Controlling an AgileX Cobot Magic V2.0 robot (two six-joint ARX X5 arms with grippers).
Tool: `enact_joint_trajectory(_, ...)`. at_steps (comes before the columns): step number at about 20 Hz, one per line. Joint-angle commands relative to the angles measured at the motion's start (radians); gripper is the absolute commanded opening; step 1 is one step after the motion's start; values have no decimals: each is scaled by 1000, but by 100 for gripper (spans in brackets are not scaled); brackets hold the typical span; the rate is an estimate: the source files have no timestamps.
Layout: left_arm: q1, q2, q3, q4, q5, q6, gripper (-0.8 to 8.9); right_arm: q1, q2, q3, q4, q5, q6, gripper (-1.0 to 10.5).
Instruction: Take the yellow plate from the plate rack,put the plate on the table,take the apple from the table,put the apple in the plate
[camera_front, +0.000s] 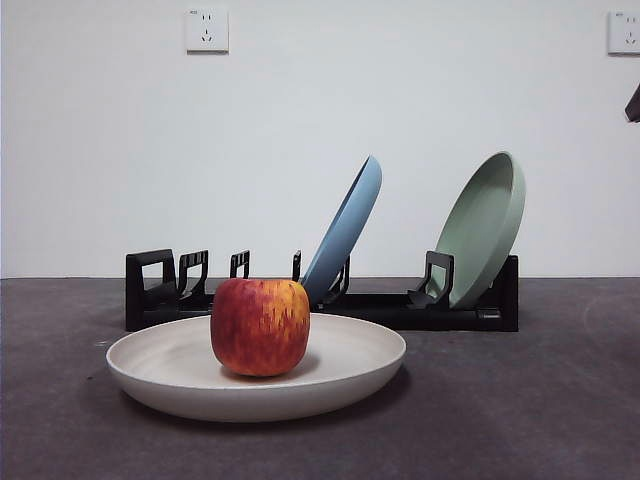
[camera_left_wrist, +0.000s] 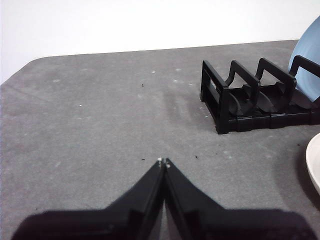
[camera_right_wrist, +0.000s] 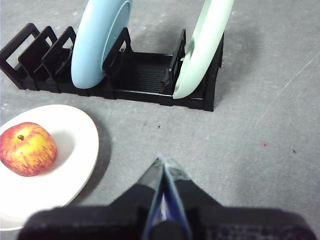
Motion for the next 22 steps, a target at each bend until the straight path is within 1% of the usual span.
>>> enact_joint_trajectory(1, 3, -3, -13, 1, -4, -6, -3, 0, -1, -6, 6, 5, 8, -11)
enact_joint_trajectory(3, 3, -3, -13, 1, -4, -6, -3, 0, -13, -6, -8, 3, 5, -11)
enact_joint_trajectory(4, 3, -3, -13, 1, -4, -6, -3, -8, -42, -6, -25, 19, -35, -11)
enact_joint_trajectory(5, 3, -3, -13, 1, -4, -6, -3, -23, -71, -6, -34, 25, -56, -11)
enact_joint_trajectory(8, 3, -3, -13, 1, -4, -6, -3, -129, -175, -18, -18, 17, -74, -11)
enact_joint_trajectory(9, 3, -3, -13, 1, -4, -6, -3, -173, -219, -35, -1, -7, -80, -11)
enact_joint_trajectory(12, 3, -3, -13, 2, -4, -6, -3, -306, -351, -156, 151, -85, -133, -11)
enact_joint_trajectory(14, 3, -3, -13, 2, -4, -6, -3, -360, -431, -264, 263, -111, -137, -11)
enact_joint_trajectory(17, 3, -3, -13, 2, -4, -6, -3, -381, -513, -401, 355, -109, -137, -11)
enact_joint_trajectory(22, 3, -3, -13, 2, -4, -6, -3, -381, -586, -524, 373, -109, -127, -11)
